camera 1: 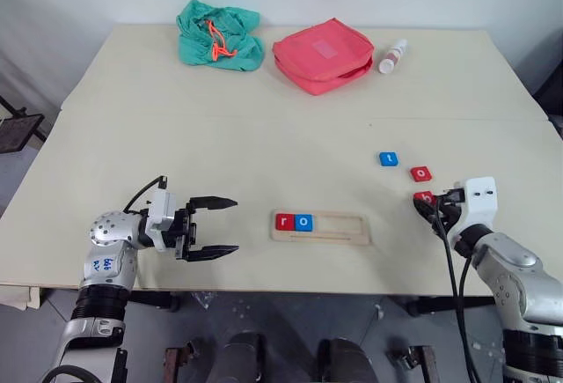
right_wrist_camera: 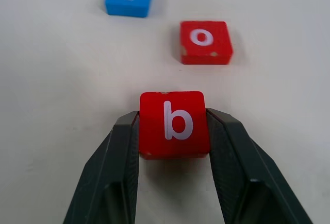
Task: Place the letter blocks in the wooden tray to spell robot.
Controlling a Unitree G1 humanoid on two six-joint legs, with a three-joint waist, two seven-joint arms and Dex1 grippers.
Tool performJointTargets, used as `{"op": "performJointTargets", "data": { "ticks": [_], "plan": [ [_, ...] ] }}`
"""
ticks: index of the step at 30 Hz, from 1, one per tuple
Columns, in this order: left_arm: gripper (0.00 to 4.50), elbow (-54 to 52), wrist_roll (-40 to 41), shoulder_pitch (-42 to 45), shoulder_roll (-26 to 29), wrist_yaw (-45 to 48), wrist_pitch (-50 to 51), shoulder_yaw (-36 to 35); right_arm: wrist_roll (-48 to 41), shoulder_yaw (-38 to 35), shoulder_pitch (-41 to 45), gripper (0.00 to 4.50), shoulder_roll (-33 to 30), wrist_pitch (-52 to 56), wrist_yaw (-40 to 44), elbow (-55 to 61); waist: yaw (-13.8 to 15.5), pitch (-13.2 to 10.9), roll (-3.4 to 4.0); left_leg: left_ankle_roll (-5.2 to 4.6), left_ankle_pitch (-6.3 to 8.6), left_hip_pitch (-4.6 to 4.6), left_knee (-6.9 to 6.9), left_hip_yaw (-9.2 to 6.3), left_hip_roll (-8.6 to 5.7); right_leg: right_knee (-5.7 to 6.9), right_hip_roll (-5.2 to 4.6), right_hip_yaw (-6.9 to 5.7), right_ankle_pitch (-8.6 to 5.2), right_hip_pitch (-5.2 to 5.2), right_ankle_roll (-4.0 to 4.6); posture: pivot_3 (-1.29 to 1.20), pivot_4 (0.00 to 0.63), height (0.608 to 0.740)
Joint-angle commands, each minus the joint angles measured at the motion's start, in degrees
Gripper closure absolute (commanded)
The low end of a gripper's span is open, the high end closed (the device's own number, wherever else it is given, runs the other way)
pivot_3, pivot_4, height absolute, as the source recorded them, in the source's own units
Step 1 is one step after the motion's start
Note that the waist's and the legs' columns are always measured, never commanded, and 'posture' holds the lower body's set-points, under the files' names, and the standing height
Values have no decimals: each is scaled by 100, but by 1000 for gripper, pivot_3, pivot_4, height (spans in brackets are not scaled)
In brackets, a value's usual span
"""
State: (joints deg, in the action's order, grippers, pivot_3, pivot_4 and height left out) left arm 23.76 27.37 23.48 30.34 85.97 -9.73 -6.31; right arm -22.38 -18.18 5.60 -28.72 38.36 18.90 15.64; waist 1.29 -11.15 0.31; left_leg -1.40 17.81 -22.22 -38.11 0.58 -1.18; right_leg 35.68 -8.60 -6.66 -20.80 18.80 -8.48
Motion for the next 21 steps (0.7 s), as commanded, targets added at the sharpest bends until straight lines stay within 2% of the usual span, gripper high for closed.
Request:
{"op": "performJointTargets", "data": {
  "ticks": [1, 9, 18, 21],
  "plan": [
    [0, 170, 133, 129, 117, 407, -208, -102, -83, -223, -362, 3030, 111, 26, -186, 812, 8, 0, 0, 0, 0, 0, 0, 0, -1, 0, -1, 1, 0, 0, 0, 0, 150, 740],
    [0, 421, 144, 281, 151, 463, -322, -34, -187, -266, -1326, 3030, 686, 233, -635, 1811, -2, 0, 0, 0, 0, 1, 2, 1, -1, 6, 0, 3, 0, 2, 0, 0, 150, 740],
    [0, 415, 155, 399, 136, 451, -285, 54, -221, -138, -1361, 3030, 895, 243, -656, 1850, -14, 0, 0, 0, 0, 4, 4, 8, -1, 14, 1, 17, 0, 11, 0, 0, 150, 740],
    [0, 360, 166, 392, 130, 431, -262, 63, -199, -72, -1426, 2068, 977, 37, -588, 1771, -9, 0, 0, 0, 0, 4, 4, 7, -2, 15, 1, 17, 0, 10, 0, 0, 150, 740]
  ]
}}
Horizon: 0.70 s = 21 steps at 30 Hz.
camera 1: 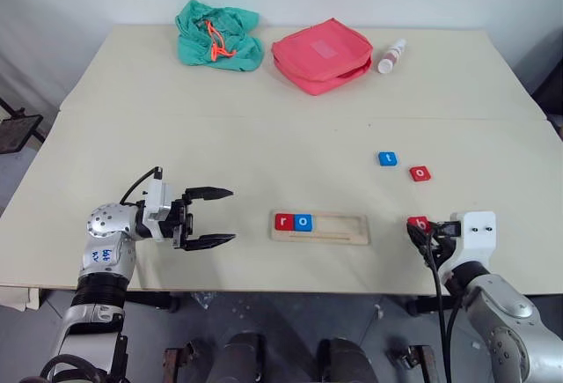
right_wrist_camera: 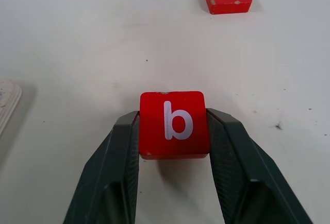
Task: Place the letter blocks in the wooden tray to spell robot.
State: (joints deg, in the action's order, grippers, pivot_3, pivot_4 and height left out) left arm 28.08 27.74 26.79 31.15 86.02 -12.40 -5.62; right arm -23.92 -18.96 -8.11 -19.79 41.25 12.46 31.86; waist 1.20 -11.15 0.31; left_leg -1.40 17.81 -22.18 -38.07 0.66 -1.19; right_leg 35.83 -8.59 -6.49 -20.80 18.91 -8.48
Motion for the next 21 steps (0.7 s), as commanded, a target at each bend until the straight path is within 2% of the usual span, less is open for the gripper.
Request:
{"op": "performJointTargets", "data": {
  "ticks": [1, 6, 11, 15, 21],
  "plan": [
    [0, -104, 136, 52, 47, 415, 15, -6, -17, 21, -96, 1712, 100, -351, 89, 112, 0, 0, 0, 0, 0, 0, 0, 0, 0, 0, 0, 0, 0, 0, 0, 0, 150, 740],
    [0, -187, 157, 11, 53, 392, 52, -19, -2, 7, -192, 35, -48, -644, 373, 27, -3, 0, 0, 0, 0, 0, 0, 2, -1, 0, 0, 3, 0, 1, 0, 0, 150, 740],
    [0, -291, 194, -66, 70, 382, 94, -42, -69, -181, -181, 35, -652, -796, 1048, -98, -1, 0, 0, 0, 0, 0, 0, 4, -1, 0, 0, 5, 0, 1, 0, 0, 150, 740],
    [0, -339, 213, -104, 81, 368, 104, -59, -79, -172, -65, 35, -1840, -1081, 2329, -584, 4, 0, 0, -1, 0, 0, -1, 7, -1, -1, 0, 5, 0, 1, 0, 0, 150, 740],
    [0, -529, 257, -256, 85, 287, 109, -84, 91, 198, 550, 35, -3204, -1545, 3834, -1581, 1, -1, -1, -2, 0, 0, -2, 12, 3, -8, 0, 2, 0, -1, 0, 0, 150, 740]
  ]
}}
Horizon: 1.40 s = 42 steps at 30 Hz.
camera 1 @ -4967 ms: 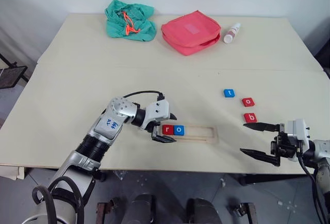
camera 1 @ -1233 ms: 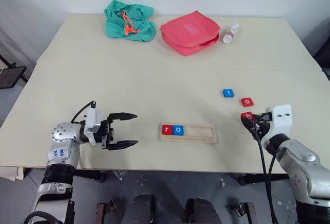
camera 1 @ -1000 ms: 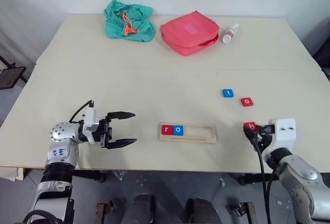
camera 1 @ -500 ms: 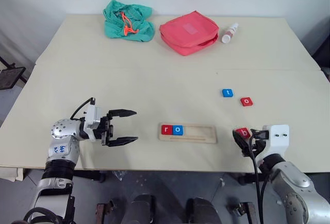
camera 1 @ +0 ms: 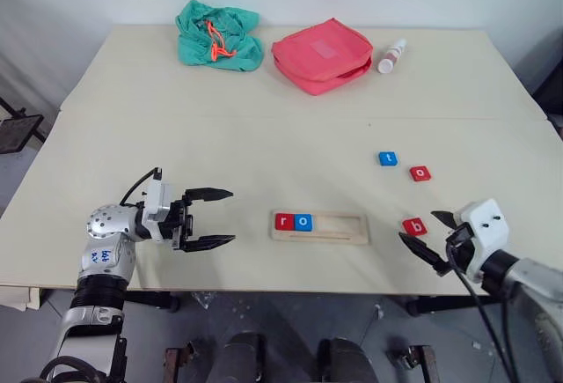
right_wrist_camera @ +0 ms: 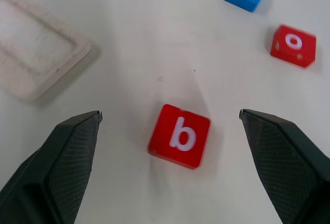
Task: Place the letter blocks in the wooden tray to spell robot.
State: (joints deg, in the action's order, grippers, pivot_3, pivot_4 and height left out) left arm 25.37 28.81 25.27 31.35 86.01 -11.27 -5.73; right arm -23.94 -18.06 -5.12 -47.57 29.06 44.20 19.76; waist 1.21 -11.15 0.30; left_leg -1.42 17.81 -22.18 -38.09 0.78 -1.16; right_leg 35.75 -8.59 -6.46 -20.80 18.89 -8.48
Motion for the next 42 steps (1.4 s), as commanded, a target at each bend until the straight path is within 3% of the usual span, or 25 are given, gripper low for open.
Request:
{"op": "performJointTargets", "data": {
  "ticks": [1, 9, 18, 28, 31, 38, 42],
  "plan": [
    [0, -298, 160, -135, 65, 271, 0, -76, 162, 210, 398, 35, -593, -462, 890, -592, 0, 0, 0, 0, 0, -1, 0, 2, -1, -4, -1, 1, 0, 0, 0, 0, 150, 740],
    [0, -1036, 289, -760, 108, -42, 116, -234, 747, 1353, 1870, 35, -1302, -1310, 2481, -2157, -16, -1, -1, -1, 0, -4, -4, 0, 1, -16, -2, -6, 0, -6, 0, 0, 150, 740],
    [0, -1848, 371, -1492, 166, -383, 342, -456, 1382, 2015, 2577, 35, -1324, -2424, 3346, -3246, 9, -1, -2, 0, 0, -9, -8, -13, 1, -23, -3, -17, 0, -12, 0, 0, 150, 740],
    [0, -2122, 380, -1693, 117, -630, 388, -444, 1922, 2534, 3521, 35, -1001, -3421, 3826, -4546, -8, -1, -1, 0, 0, -8, -8, -11, 4, -27, -1, -19, 0, -14, 0, 0, 150, 740],
    [0, -2114, 380, -1697, 129, -646, 376, -442, 1962, 2575, 3636, 637, -910, -3548, 3948, -4745, -7, -1, -1, 0, 0, -8, -8, -12, 4, -28, -1, -19, 0, -15, 0, 0, 150, 740],
    [0, -2080, 378, -1660, 145, -646, 369, -450, 1984, 2553, 3756, 2996, -783, -3487, 3935, -4842, -32, 0, -3, 0, 0, -1, -12, -11, 5, -29, 0, -20, 0, -24, 0, 0, 150, 740],
    [0, -2012, 364, -1603, 148, -622, 356, -442, 1803, 2417, 3767, 3037, -776, -3094, 3872, -4490, -68, -1, -3, 1, 0, -1, -12, -12, 6, -29, 0, -20, 0, -24, 0, 0, 150, 740]
  ]
}}
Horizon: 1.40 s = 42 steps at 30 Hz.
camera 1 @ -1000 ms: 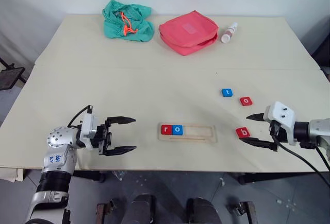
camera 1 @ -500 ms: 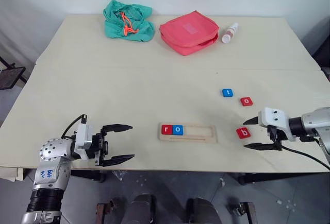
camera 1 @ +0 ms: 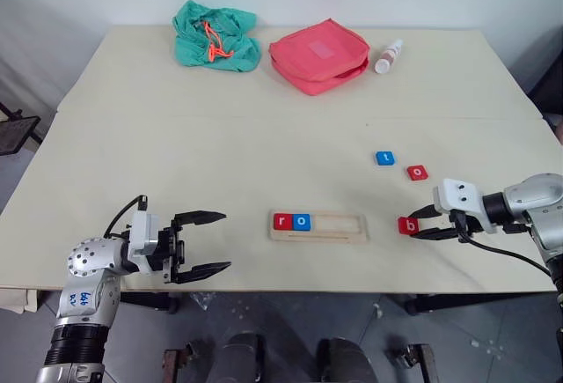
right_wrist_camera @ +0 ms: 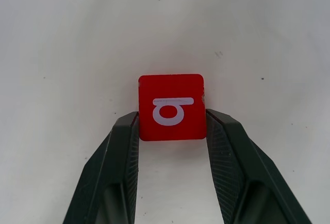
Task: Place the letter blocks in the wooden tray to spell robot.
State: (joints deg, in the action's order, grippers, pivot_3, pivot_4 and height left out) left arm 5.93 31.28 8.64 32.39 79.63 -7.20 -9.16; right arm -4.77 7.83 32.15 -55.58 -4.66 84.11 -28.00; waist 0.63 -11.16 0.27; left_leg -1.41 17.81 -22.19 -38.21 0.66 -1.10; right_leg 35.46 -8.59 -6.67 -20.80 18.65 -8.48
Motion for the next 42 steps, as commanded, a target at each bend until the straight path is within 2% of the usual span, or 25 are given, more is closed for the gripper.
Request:
{"op": "performJointTargets", "data": {
  "ticks": [1, 4, 6, 10, 16, 19, 22, 30, 42],
  "plan": [
    [0, -36, 115, 84, 46, 30, -53, -96, -227, -244, 56, 3037, 40, 561, -173, 498, -17, 0, 0, 0, 0, -1, 0, 0, 0, 0, 0, 0, 0, 0, 0, 0, 150, 740],
    [0, 25, 111, 134, 47, 67, -61, -88, -495, -400, 70, 3037, 66, 1274, -310, 1050, -35, -2, 3, 0, 0, -2, 2, -1, 0, 1, 0, 0, 0, 3, 0, 0, 150, 740],
    [0, 142, 108, 214, 49, 148, -84, -72, -795, -501, 105, 3037, 55, 2085, -439, 1886, -35, -2, 3, 0, 0, -3, 3, -5, 0, 1, 0, -1, 0, 4, 0, 0, 150, 740],
    [0, 460, 37, 438, 49, 281, -177, -46, -1072, -257, 285, 3037, 175, 3357, -663, 3180, -49, -2, 3, 2, 1, -5, 4, -9, 0, 2, 0, -1, 0, 6, 0, 0, 150, 740],
    [0, 579, 24, 566, 10, 313, -229, -7, -1055, 236, 508, 3037, 487, 4011, -893, 3796, -43, -2, 1, 2, 2, -9, 4, -19, -6, 3, -1, 0, 0, 7, 0, 0, 150, 740],
    [0, 595, 15, 602, -5, 290, -224, 11, -1050, 364, 634, 3037, 629, 4175, -960, 3850, -51, -2, 1, 2, 1, -13, 5, -19, -6, 4, -1, -1, 0, 12, 0, 0, 150, 740],
    [0, 567, 55, 520, 15, 370, -235, -10, -748, 832, 776, 3037, 752, 4237, -1054, 3885, -74, -1, 0, 2, 1, -11, 5, -17, -6, 6, -1, 0, 0, 13, 0, 0, 150, 740],
    [0, 695, 83, 541, 36, 547, -259, -60, -650, 1273, 953, 3037, 1056, 4419, -1221, 3903, -71, -1, 0, 2, 2, -14, 7, -19, -7, 13, -1, 0, 0, 19, 0, 0, 150, 740],
    [0, 650, 129, 464, 134, 599, -255, -197, -362, 1590, 1134, 3037, 1344, 4246, -1256, 3587, -85, -1, 0, 2, 1, -14, 8, -19, -7, 18, -1, 0, 0, 24, 0, 0, 150, 740]
  ]
}}
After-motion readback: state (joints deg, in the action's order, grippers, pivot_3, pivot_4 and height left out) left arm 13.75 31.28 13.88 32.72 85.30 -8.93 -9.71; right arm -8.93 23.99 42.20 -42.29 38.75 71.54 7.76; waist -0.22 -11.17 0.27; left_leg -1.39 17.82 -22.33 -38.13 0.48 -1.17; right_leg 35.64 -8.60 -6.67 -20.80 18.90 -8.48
